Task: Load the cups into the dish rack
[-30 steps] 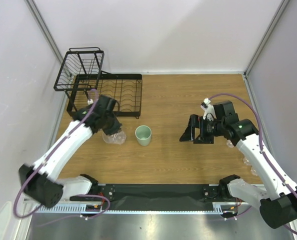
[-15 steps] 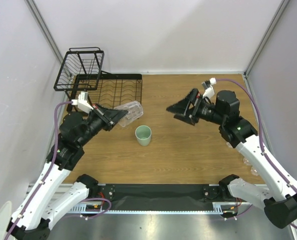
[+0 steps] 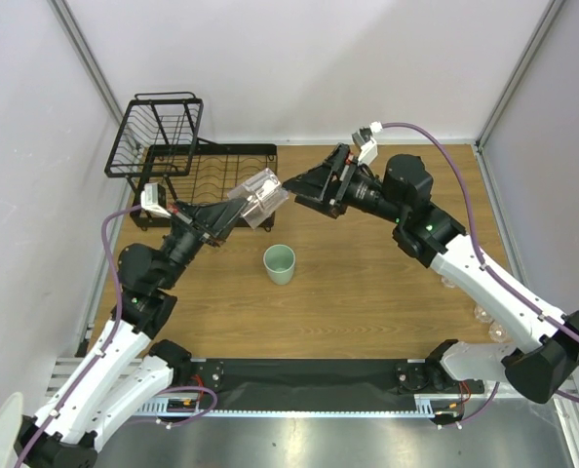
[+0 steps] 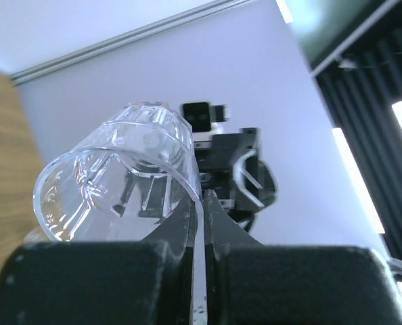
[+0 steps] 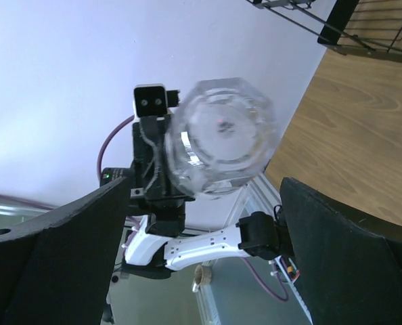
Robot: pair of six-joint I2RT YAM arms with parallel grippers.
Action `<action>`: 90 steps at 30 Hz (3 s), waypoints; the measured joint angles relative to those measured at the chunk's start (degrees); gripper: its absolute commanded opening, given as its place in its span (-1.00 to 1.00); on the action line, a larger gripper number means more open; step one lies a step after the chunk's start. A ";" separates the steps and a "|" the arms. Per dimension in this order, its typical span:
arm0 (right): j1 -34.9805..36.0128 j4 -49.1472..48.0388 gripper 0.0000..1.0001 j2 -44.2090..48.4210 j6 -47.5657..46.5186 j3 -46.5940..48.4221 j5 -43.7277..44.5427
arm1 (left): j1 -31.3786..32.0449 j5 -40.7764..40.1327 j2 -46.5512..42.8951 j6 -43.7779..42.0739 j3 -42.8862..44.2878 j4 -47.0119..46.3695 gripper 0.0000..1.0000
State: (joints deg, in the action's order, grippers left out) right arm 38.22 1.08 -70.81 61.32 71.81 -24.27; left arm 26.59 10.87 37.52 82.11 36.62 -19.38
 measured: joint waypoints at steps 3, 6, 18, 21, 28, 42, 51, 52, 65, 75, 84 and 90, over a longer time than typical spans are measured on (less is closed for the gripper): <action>0.66 -0.11 0.99 -0.83 -1.01 1.51 1.29 | 0.02 -0.48 -0.61 1.38 -0.02 -3.56 -0.99; 1.07 -0.50 0.99 -0.94 -2.23 2.75 2.16 | 0.13 -1.66 -1.16 2.56 -0.04 -5.86 -0.99; 2.71 -2.64 0.99 -6.49 -6.86 8.22 1.31 | 0.61 -3.02 0.44 6.49 -2.01 -12.72 -0.99; 2.93 -2.73 0.98 -7.67 -7.19 9.46 0.79 | 0.83 -3.08 0.79 6.93 -2.47 -13.33 -0.99; 3.72 -3.17 0.80 -8.52 -7.21 10.36 -0.33 | 1.18 -3.21 0.87 7.98 -3.58 -15.72 -0.99; 4.85 -3.43 -0.06 -9.79 -7.74 10.73 -0.70 | 1.25 -3.19 0.74 9.05 -3.98 -16.87 -0.99; 5.14 -0.24 -1.00 -12.98 -11.32 14.53 -1.95 | 1.27 -2.67 -3.28 9.57 -7.19 -13.22 0.71; 5.20 0.76 -1.00 -13.44 -12.41 15.21 -1.73 | 1.29 -2.56 -4.76 9.62 -8.04 -11.85 0.84; 5.29 11.34 -1.00 -18.03 -29.31 21.20 7.91 | -1.38 -4.15 -18.12 -7.76 -3.69 28.13 0.86; 5.27 15.54 -1.00 -39.36 -50.53 43.87 19.58 | -1.49 -9.22 -9.68 -30.80 8.68 53.59 0.75; 3.08 15.93 -1.00 -64.43 -59.34 69.59 26.60 | -1.51 -12.87 -5.09 -40.35 10.47 62.62 0.69; 2.29 13.51 -1.00 -71.06 -64.08 70.36 30.91 | -1.51 -14.21 -1.29 -43.76 10.47 63.95 0.68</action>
State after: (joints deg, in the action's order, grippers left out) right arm 40.51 14.59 -141.86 -2.76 142.17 6.63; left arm 25.08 -3.33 36.23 38.35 47.09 44.58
